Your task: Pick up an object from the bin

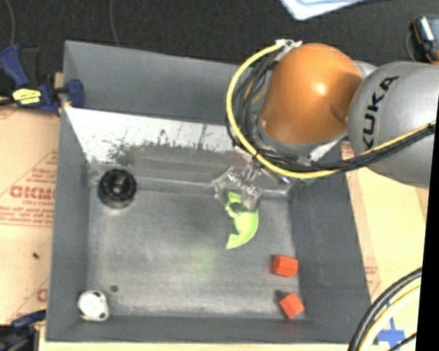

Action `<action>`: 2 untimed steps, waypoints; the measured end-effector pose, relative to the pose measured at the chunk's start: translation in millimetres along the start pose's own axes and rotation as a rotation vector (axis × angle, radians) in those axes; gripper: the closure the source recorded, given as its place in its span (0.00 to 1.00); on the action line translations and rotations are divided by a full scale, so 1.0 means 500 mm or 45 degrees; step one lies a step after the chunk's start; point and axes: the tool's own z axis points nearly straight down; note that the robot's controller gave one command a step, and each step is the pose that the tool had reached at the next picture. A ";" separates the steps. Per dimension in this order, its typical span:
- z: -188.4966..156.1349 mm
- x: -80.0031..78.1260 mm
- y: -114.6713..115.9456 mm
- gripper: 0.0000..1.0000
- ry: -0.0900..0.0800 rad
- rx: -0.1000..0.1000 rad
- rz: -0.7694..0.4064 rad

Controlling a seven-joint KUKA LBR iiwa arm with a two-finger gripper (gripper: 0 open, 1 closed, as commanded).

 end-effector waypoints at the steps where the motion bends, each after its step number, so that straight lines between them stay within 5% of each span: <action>1: -0.121 0.012 -0.002 1.00 0.001 -0.003 0.040; 2: -0.179 0.017 0.010 1.00 -0.007 0.008 -0.020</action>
Offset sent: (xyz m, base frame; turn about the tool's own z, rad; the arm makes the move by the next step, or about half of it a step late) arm -0.0178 -0.0022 0.0737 -0.0532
